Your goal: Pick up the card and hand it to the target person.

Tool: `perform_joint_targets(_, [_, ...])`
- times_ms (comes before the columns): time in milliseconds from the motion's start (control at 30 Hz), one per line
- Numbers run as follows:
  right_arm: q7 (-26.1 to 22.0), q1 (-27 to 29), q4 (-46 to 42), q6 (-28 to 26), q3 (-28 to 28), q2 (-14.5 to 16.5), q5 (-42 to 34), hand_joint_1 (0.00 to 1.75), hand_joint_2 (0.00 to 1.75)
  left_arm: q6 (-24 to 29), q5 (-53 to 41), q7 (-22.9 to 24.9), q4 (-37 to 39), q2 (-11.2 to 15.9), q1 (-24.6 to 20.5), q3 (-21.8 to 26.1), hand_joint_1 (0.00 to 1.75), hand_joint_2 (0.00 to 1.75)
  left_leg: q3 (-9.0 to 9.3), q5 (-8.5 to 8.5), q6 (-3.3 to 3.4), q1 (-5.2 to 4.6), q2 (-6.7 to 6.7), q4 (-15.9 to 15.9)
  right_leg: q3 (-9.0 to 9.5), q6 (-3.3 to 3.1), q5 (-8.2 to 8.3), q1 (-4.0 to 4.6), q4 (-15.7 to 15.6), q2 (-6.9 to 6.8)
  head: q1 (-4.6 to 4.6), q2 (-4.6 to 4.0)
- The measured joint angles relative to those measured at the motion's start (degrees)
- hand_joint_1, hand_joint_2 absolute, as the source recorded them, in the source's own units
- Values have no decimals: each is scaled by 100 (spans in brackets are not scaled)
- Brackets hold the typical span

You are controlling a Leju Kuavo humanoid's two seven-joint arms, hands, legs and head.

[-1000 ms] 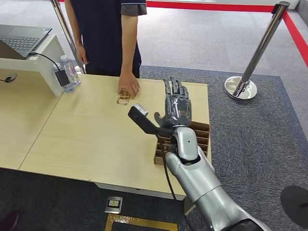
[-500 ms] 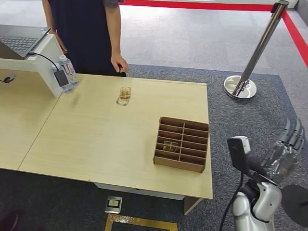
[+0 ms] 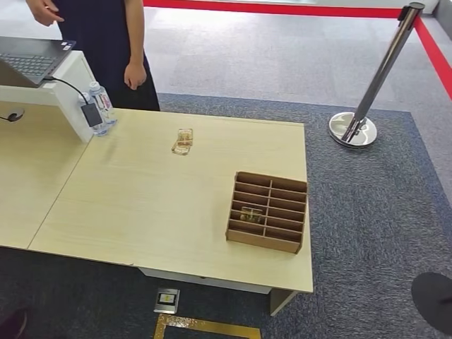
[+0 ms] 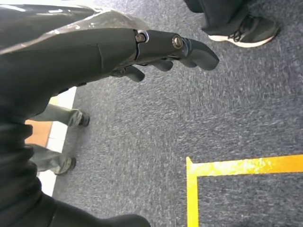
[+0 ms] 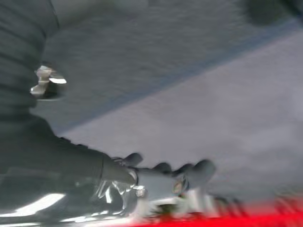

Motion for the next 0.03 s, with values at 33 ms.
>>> perform_joint_targets(33, [83,-16,248,17,-74,-52,77,0,175,3,3,3,0,0,-3,0,0,175,0,0,0,0,1,0,0,-1,0,0,0,0,0,0])
